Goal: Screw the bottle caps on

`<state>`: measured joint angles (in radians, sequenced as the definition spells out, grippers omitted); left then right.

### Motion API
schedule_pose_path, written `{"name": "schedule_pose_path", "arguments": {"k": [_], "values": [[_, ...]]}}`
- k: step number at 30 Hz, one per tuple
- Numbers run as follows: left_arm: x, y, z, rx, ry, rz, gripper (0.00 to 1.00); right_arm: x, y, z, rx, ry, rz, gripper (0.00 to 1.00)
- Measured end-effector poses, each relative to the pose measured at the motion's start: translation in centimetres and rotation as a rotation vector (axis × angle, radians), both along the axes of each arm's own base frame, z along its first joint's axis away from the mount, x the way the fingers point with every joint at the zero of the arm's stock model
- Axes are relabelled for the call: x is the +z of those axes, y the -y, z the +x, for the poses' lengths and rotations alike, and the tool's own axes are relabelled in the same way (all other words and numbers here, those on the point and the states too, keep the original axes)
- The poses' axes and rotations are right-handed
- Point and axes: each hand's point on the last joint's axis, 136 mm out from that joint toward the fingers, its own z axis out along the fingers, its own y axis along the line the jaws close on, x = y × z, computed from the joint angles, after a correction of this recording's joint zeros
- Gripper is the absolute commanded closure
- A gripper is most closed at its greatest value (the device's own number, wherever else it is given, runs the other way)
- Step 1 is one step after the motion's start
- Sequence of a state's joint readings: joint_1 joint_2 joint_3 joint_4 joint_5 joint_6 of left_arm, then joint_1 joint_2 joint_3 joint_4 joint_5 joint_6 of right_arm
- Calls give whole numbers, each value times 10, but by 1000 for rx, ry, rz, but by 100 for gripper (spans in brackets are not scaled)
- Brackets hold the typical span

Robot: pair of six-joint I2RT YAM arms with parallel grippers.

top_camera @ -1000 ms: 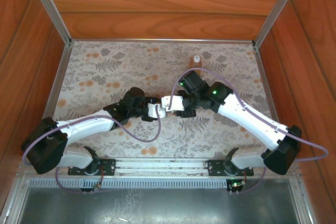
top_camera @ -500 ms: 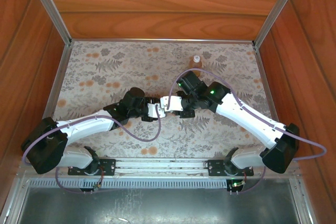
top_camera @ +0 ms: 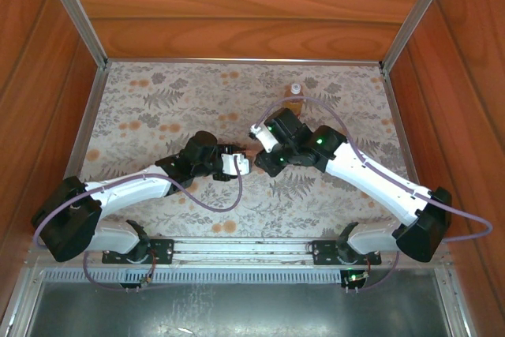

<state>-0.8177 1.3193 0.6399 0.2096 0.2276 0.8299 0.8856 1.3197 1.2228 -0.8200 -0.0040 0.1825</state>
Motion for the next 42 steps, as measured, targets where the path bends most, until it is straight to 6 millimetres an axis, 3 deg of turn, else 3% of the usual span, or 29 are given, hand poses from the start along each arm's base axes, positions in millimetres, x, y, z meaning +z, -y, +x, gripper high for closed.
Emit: {"name": "schedule_pose_path", "arguments": {"k": [3,7,9,13,19,26,34,42], "values": [[0,-1,0,3,1,3,45,-1,-1,1,-189,-104,64,98],[-1,-1,0,4,-1,7,45,-1,-1,0,-306,-153,127,67],[0,0,0,3,2,2,45,1,0,0,-291,-132,135,47],[2,-1,-1,0,7,-2,45,19,2,1,-92,38,127,34],[2,-3,-6,-14,1,-9,45,54,13,-14,331,378,56,35],[4,-3,-8,-20,3,-16,45,40,16,-27,768,522,-140,38],[-2,-5,-10,-20,-7,-6,45,18,4,-21,947,534,-251,43],[2,-5,-10,-20,2,-13,45,8,-2,-20,985,521,-268,49]]}}
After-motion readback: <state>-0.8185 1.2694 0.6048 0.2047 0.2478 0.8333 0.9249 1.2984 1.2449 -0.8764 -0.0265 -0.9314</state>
